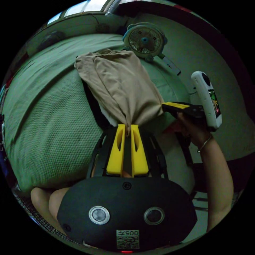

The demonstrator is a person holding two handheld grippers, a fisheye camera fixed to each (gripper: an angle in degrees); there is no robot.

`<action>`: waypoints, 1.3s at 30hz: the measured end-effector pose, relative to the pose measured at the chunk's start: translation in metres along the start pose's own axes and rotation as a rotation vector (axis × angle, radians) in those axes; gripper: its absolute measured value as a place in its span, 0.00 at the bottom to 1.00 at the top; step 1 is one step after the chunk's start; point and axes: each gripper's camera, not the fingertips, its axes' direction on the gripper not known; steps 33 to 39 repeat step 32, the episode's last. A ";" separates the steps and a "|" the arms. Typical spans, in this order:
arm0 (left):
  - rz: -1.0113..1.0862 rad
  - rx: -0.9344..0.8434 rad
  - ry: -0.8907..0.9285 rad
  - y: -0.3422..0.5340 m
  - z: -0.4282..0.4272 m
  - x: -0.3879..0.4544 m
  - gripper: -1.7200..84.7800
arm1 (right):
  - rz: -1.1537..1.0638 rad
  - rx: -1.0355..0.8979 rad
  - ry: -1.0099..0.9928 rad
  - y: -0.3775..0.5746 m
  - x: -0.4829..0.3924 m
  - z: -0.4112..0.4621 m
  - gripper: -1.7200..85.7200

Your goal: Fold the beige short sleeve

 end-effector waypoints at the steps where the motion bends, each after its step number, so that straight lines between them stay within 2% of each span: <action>1: 0.009 0.009 0.005 0.008 -0.010 -0.011 0.06 | 0.007 -0.005 -0.007 0.002 0.000 -0.003 0.01; 6: 0.032 0.099 -0.089 0.040 -0.068 -0.069 0.02 | -0.061 0.151 -0.169 0.029 -0.016 -0.060 0.06; 10: 0.019 0.146 -0.229 0.068 -0.114 -0.132 0.01 | -0.093 0.217 -0.223 0.036 -0.063 -0.091 0.04; 14: -0.052 0.193 -0.292 0.108 -0.164 -0.209 0.01 | -0.095 0.231 -0.199 0.036 -0.119 -0.093 0.01; 18: -0.132 0.231 -0.300 0.150 -0.206 -0.283 0.01 | -0.048 0.207 -0.142 0.042 -0.150 -0.084 0.00; 29: -0.398 0.327 -0.307 0.253 -0.301 -0.492 0.02 | 0.007 0.235 -0.189 0.055 -0.189 -0.107 0.01; 32: -0.418 0.363 -0.311 0.263 -0.332 -0.532 0.02 | 0.003 0.226 -0.138 0.054 -0.208 -0.131 0.01; 39: -0.418 0.363 -0.311 0.263 -0.332 -0.532 0.02 | 0.003 0.226 -0.138 0.054 -0.208 -0.131 0.01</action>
